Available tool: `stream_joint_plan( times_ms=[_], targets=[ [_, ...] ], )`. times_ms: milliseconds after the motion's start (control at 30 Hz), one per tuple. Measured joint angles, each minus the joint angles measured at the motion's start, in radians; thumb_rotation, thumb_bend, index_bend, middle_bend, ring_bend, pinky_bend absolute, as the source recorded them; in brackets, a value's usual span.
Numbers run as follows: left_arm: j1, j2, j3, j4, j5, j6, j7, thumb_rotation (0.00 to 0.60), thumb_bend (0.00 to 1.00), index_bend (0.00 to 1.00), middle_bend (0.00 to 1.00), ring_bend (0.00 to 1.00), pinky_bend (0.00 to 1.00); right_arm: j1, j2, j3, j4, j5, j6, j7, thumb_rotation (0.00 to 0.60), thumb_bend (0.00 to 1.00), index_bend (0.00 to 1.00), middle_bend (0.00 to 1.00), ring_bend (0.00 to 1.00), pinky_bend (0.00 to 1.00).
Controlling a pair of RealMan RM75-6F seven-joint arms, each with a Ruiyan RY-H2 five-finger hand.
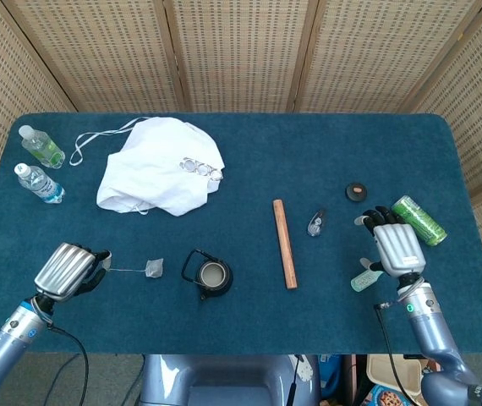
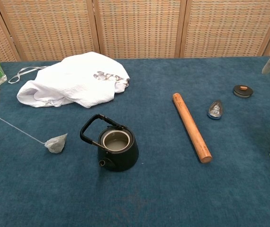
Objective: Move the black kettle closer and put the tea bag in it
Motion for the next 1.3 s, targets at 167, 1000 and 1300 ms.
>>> stream_joint_plan(
  times_ms=[167, 1000, 1300],
  targets=[
    [-0.018, 0.021, -0.023, -0.030, 0.030, 0.020, -0.021, 0.600, 0.52, 0.62, 0.79, 0.71, 0.68, -0.005, -0.003, 0.001, 0.005, -0.005, 0.010, 0.005, 0.600, 0.29, 0.32, 0.29, 0.17, 0.27],
    [-0.128, 0.099, -0.136, -0.132, 0.062, 0.013, -0.143, 0.600, 0.52, 0.63, 0.79, 0.72, 0.68, -0.015, -0.025, 0.009, 0.039, -0.020, 0.016, 0.039, 0.600, 0.29, 0.32, 0.28, 0.16, 0.27],
    [-0.210, 0.090, -0.200, -0.169, 0.029, -0.044, -0.145, 0.600, 0.52, 0.63, 0.79, 0.72, 0.68, -0.020, -0.025, 0.009, 0.043, -0.027, 0.017, 0.050, 0.600, 0.29, 0.32, 0.28, 0.16, 0.27]
  ],
)
